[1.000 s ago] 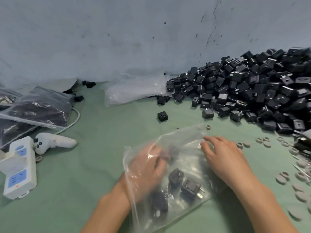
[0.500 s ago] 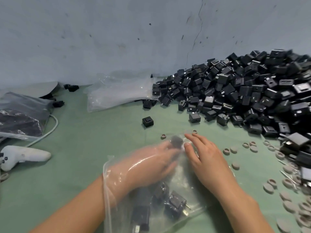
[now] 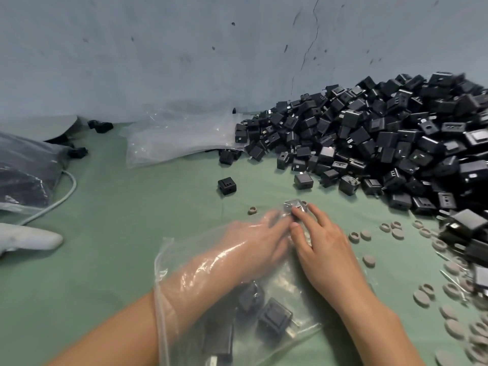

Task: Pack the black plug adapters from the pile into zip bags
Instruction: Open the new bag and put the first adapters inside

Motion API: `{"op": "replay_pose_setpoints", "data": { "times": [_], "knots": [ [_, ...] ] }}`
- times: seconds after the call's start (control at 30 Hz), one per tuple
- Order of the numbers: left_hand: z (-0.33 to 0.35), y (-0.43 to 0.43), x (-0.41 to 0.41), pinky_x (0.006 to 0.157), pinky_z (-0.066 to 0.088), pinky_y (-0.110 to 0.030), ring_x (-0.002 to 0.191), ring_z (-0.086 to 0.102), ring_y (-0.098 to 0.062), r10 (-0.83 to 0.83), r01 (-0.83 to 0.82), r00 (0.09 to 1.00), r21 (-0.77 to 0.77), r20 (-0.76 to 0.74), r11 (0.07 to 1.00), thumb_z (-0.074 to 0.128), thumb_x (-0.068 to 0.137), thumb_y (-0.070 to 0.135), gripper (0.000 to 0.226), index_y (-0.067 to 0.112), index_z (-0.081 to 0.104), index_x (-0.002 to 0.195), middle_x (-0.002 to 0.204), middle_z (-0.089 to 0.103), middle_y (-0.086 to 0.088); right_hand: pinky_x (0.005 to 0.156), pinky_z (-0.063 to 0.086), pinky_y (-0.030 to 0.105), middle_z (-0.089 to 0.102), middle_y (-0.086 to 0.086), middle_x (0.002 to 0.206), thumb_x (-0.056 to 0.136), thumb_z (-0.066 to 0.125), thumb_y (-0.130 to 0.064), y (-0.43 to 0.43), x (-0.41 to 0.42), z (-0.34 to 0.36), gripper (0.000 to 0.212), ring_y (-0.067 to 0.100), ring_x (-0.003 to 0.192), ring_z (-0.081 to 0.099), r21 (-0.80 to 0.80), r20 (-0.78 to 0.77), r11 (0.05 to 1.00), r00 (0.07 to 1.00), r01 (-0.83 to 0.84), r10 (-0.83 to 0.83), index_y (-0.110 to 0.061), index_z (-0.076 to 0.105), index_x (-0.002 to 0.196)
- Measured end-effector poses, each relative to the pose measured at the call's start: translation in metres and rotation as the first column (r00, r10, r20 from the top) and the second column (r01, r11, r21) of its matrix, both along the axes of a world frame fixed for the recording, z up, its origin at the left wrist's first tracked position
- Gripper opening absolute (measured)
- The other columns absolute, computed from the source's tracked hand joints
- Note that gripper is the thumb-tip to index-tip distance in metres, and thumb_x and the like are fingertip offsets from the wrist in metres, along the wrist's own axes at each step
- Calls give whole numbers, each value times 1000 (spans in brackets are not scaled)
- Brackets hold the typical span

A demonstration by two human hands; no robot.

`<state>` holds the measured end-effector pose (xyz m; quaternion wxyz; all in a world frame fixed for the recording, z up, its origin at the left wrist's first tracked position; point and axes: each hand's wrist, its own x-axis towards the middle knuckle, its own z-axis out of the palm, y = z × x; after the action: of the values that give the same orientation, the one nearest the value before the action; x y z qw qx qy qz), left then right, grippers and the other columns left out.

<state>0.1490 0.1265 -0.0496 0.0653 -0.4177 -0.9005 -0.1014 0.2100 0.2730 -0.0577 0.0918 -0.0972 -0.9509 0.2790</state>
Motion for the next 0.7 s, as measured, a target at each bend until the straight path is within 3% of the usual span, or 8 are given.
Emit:
{"op": "replay_pose_setpoints", "data": {
  "times": [0.07,0.13,0.17,0.3,0.4,0.57,0.63,0.7],
  "knots": [
    [13,-10,8,100,46,-28,115,57,-12,17,-28,991,81,134,996,33,106,37,46,28,32,151,150,41,0,119,21,36,27,-1,163,106,32,-41,0,0,1,48,20,146,29,-2,12,1000,1000,7,-7,-34,35,153],
    [27,-30,17,91,34,-2,101,50,13,-6,-43,956,161,292,986,41,106,29,40,22,47,145,137,52,5,119,20,37,28,1,163,106,32,-40,-2,1,1,48,23,146,30,3,21,1000,1000,10,-10,-34,35,153],
    [34,-42,22,88,32,1,95,49,17,-17,-47,933,168,361,985,44,105,26,36,21,52,140,129,56,8,119,20,37,28,1,163,106,31,-40,-2,1,1,48,23,146,30,6,26,1000,1000,11,-11,-34,35,154],
    [48,-77,41,91,39,-6,105,58,6,-35,-4,887,82,460,997,58,96,30,38,31,60,133,121,61,13,118,18,36,27,0,163,106,30,-41,-4,1,1,49,23,146,29,8,35,1000,999,21,-21,-34,33,154],
    [51,-78,48,85,34,-3,92,54,12,-58,46,918,40,393,998,59,82,42,42,37,67,123,101,60,20,119,18,37,27,0,163,106,31,-40,-5,2,1,49,23,146,29,7,36,1000,999,19,-20,-33,33,154],
    [51,-59,42,80,45,-4,94,62,6,-48,-23,852,129,521,991,62,96,39,23,28,64,116,101,70,14,120,20,37,30,1,162,106,35,-38,-4,2,3,48,23,146,29,-18,26,1000,1000,12,-12,-32,36,153],
    [48,-52,39,71,41,0,87,58,16,5,-59,904,112,428,992,55,98,46,21,35,58,115,92,66,21,120,20,37,29,2,162,106,35,-38,-2,1,3,48,23,147,28,-32,29,999,1000,9,-8,-33,36,153],
    [44,-49,39,70,40,-2,84,55,15,48,-88,943,108,328,990,49,100,45,18,38,56,115,86,61,23,120,19,36,29,3,162,106,34,-37,-1,1,3,47,22,147,27,-44,32,999,999,10,-9,-34,35,153]
  ]
}}
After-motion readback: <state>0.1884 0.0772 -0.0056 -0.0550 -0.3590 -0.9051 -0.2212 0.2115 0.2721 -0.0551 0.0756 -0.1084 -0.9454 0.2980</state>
